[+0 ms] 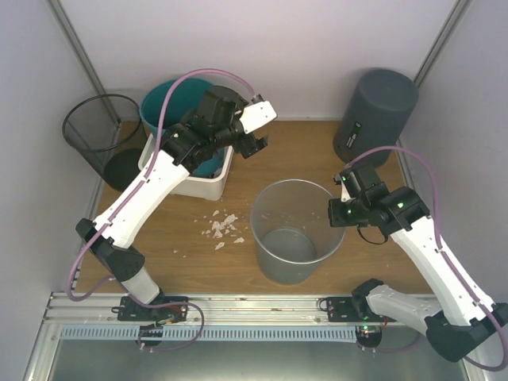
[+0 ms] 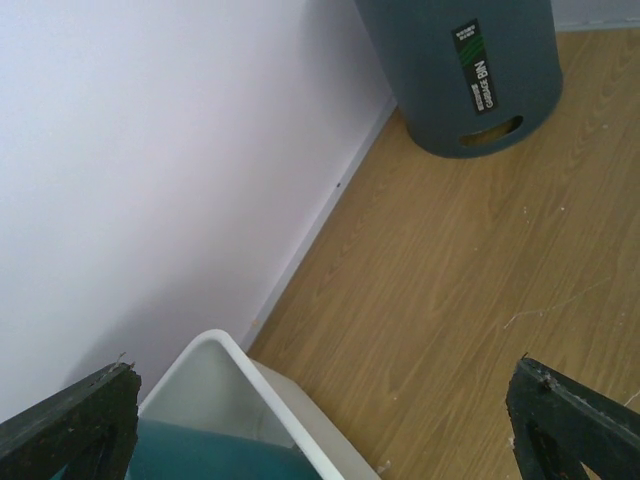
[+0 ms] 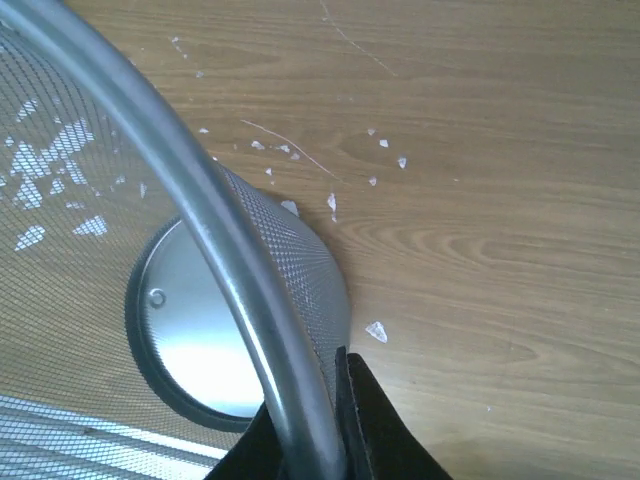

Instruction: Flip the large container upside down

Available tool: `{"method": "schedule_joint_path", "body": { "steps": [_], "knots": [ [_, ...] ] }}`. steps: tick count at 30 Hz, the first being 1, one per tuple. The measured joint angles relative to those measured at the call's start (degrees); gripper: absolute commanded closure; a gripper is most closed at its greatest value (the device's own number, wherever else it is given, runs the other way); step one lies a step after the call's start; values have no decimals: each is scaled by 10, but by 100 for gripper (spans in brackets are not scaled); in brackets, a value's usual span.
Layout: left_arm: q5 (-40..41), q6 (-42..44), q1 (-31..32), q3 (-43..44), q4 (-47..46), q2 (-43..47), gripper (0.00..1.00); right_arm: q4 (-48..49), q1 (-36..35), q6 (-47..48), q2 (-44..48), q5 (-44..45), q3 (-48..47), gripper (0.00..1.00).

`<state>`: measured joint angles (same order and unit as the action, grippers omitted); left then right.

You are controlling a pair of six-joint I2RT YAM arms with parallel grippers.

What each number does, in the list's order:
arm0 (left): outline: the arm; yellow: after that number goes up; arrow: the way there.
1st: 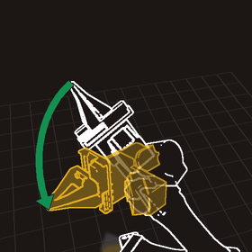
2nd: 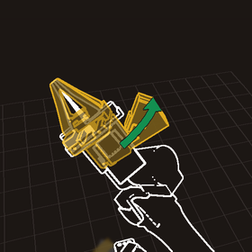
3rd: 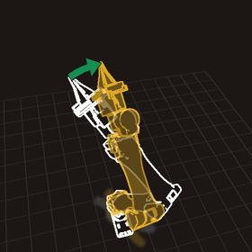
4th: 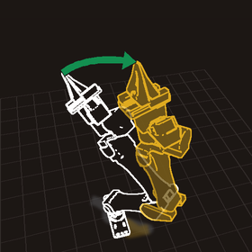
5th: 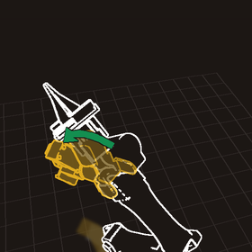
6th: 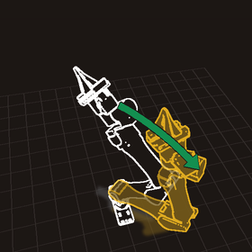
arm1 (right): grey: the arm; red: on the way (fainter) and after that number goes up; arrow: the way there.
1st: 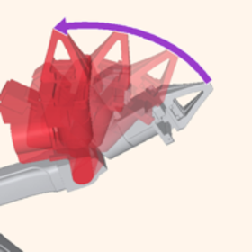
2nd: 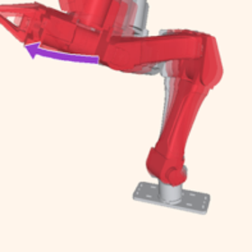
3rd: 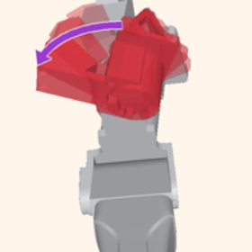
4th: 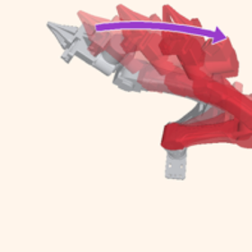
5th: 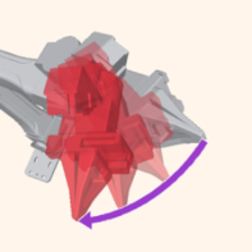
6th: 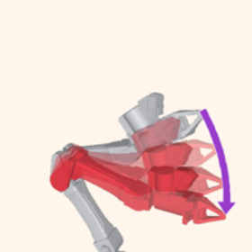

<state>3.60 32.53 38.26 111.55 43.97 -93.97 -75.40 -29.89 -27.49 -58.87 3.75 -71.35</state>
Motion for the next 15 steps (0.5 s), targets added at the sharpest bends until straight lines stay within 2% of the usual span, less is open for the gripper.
{"method": "schedule_joint_path", "body": {
  "steps": [9,15],
  "knots": [
    [-2,0,0,-16,0,1,1,15,3,9,4,-34,0,100],
    [5,-1,0,-16,-3,10,1,-17,3,43,-7,8,-77,99]
  ]
}}
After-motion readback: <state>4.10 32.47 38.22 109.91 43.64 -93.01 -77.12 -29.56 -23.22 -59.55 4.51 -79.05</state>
